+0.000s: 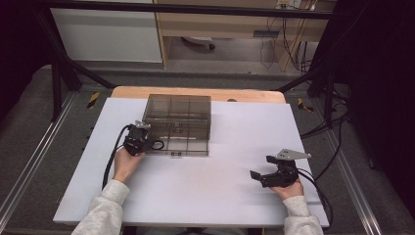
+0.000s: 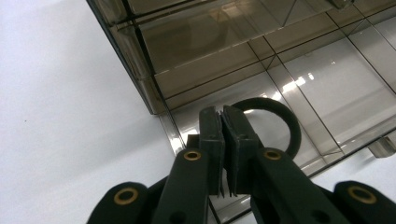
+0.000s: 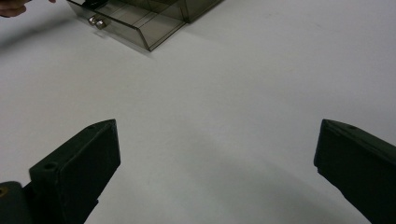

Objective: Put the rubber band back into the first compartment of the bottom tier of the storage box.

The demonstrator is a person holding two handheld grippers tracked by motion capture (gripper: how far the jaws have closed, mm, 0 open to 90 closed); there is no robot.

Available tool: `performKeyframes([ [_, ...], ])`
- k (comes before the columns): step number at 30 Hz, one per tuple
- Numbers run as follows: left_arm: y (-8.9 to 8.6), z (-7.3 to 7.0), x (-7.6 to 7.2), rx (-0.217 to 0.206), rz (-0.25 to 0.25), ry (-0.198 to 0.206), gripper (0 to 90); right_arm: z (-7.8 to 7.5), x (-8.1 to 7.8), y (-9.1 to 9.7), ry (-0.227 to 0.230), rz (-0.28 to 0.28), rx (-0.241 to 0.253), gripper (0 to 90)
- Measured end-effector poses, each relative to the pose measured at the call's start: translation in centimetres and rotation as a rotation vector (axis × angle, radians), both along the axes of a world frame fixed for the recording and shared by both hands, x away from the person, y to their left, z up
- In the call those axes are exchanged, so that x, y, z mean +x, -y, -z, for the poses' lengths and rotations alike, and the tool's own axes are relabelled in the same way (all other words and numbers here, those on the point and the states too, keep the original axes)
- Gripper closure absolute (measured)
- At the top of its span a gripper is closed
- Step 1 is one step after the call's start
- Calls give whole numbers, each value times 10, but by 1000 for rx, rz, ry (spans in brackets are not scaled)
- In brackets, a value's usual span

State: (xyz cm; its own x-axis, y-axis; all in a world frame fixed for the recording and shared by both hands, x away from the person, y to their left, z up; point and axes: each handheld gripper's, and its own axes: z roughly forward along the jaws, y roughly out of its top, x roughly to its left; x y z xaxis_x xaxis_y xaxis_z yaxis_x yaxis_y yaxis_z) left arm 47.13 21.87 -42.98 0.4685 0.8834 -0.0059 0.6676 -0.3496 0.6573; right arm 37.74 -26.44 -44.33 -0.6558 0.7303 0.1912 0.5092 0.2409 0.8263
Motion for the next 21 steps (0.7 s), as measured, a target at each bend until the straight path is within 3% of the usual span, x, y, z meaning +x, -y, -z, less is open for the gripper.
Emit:
performKeyframes([
  [8, 2, -7, -6, -18, 21, 29, 817, 0, 0, 0, 1, -1, -1, 11],
  [17, 4, -19, -16, -51, 58, 68, 667, 0, 0, 0, -2, 0, -1, 11],
  [21, 4, -23, -21, -67, 75, 59, 607, 0, 0, 0, -1, 1, 0, 11],
])
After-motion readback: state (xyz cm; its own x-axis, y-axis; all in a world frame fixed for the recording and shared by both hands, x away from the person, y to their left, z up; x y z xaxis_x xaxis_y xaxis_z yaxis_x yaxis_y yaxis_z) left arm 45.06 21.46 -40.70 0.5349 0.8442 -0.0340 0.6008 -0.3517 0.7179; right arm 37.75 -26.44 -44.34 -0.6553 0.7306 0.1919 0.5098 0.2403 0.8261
